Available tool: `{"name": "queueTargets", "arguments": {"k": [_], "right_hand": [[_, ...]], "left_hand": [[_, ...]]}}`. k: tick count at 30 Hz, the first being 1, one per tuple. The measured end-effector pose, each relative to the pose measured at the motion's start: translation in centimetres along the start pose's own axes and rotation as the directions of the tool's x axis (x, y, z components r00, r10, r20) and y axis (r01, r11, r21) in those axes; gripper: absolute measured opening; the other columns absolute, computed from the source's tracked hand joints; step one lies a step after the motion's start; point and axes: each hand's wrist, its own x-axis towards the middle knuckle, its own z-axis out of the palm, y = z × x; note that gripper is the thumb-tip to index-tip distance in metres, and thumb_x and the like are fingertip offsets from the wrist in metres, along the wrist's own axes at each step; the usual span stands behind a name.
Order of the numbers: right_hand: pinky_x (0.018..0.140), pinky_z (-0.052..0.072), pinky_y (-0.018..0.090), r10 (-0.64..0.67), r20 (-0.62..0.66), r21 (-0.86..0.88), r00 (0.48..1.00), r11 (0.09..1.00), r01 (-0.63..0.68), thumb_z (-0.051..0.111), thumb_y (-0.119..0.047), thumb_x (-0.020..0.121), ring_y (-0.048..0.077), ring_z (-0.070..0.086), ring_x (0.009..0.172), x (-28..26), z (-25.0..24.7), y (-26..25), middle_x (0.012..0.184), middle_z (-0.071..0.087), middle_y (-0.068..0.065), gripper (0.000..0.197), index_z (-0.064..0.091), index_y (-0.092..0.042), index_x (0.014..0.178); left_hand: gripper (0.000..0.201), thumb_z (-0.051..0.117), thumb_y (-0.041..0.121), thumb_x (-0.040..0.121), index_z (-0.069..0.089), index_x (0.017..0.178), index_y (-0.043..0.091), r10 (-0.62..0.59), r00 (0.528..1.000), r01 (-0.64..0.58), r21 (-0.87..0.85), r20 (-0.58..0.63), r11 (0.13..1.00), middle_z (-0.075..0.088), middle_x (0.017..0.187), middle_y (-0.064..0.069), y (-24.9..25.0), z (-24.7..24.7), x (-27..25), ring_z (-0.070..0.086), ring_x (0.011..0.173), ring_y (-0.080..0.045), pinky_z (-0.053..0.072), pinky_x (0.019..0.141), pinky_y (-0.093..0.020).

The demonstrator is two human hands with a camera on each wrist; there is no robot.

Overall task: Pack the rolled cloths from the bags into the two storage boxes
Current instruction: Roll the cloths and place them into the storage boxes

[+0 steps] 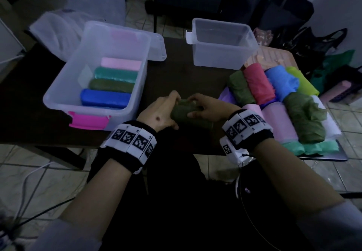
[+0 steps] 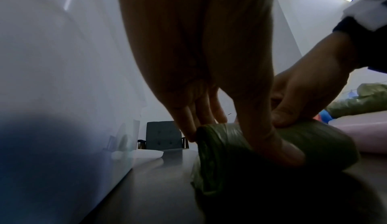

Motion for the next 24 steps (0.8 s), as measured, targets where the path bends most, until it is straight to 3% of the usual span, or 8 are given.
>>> {"name": "queueTargets", "arguments": {"k": [8, 12, 14, 16, 19, 22, 24], "right_hand": [[0.1, 0.042, 0.037, 0.074, 0.05, -0.063, 0.996, 0.995, -0.071, 0.057, -0.039, 0.09, 0.021, 0.05, 0.114, 2.0, -1.0, 0.6, 0.131, 0.05, 0.007, 0.043, 0.05, -0.018, 0.127], [0.1, 0.039, 0.032, 0.122, 0.092, 0.005, 0.988, 0.992, -0.123, 0.068, -0.05, 0.077, 0.019, 0.046, 0.121, 2.2, -1.7, 0.3, 0.14, 0.041, 0.003, 0.08, 0.032, -0.02, 0.142], [0.097, 0.04, 0.031, 0.122, 0.092, -0.06, 0.988, 0.991, -0.117, 0.072, -0.055, 0.07, 0.017, 0.049, 0.116, 2.5, -1.2, 0.2, 0.136, 0.046, 0.0, 0.085, 0.035, -0.021, 0.139], [0.095, 0.043, 0.033, 0.114, 0.066, -0.148, 0.991, 0.984, -0.103, 0.074, -0.061, 0.063, 0.017, 0.05, 0.111, 2.8, -0.4, 0.2, 0.125, 0.051, -0.001, 0.084, 0.042, -0.023, 0.131], [0.095, 0.04, 0.034, 0.059, 0.018, -0.283, 0.998, 0.958, -0.051, 0.073, -0.064, 0.063, 0.022, 0.042, 0.113, 2.7, 0.6, 0.3, 0.112, 0.043, 0.002, 0.081, 0.048, -0.019, 0.126], [0.087, 0.038, 0.029, -0.014, -0.045, -0.293, 0.999, 0.956, 0.0, 0.073, -0.059, 0.066, 0.022, 0.045, 0.11, 1.8, 1.4, 0.4, 0.118, 0.041, 0.005, 0.081, 0.046, -0.015, 0.128], [0.089, 0.04, 0.032, -0.049, -0.102, -0.31, 0.994, 0.951, 0.015, 0.071, -0.059, 0.069, 0.023, 0.049, 0.111, 1.3, 2.2, 0.5, 0.123, 0.045, 0.006, 0.08, 0.043, -0.014, 0.129]], "left_hand": [[0.065, 0.079, 0.008, 0.067, 0.049, 0.124, 0.015, -0.016, 1.0, 0.017, 0.012, -0.015, 1.0, 0.048, 0.127, -0.006, -0.6, 0.3, 1.2, 0.049, 0.116, -0.021, 0.04, 0.097, -0.033], [0.063, 0.078, 0.012, 0.07, 0.05, 0.126, 0.016, -0.013, 0.999, 0.014, 0.032, -0.031, 0.999, 0.044, 0.128, -0.006, -0.7, 0.3, 1.3, 0.046, 0.118, -0.021, 0.037, 0.097, -0.031], [0.062, 0.077, 0.013, 0.071, 0.051, 0.126, 0.016, -0.016, 0.999, 0.018, 0.043, -0.038, 0.999, 0.041, 0.129, -0.005, -0.7, 0.2, 1.3, 0.046, 0.117, -0.022, 0.038, 0.098, -0.031], [0.06, 0.076, 0.013, 0.072, 0.051, 0.127, 0.017, -0.022, 0.999, 0.024, 0.052, -0.038, 0.998, 0.039, 0.128, -0.006, -0.6, 0.2, 1.3, 0.046, 0.117, -0.022, 0.037, 0.097, -0.031], [0.058, 0.074, 0.012, 0.074, 0.051, 0.127, 0.017, -0.025, 0.999, 0.028, 0.069, -0.044, 0.997, 0.041, 0.126, -0.007, -0.5, 0.2, 1.2, 0.045, 0.117, -0.023, 0.036, 0.095, -0.03], [0.055, 0.072, 0.007, 0.076, 0.052, 0.127, 0.016, -0.026, 0.998, 0.031, 0.09, -0.054, 0.995, 0.043, 0.125, -0.008, -0.2, 0.3, 1.1, 0.046, 0.116, -0.025, 0.038, 0.098, -0.034], [0.054, 0.07, 0.004, 0.077, 0.053, 0.126, 0.016, -0.033, 0.998, 0.038, 0.095, -0.058, 0.995, 0.044, 0.125, -0.009, 0.0, 0.3, 1.1, 0.049, 0.115, -0.026, 0.04, 0.098, -0.036]]}}
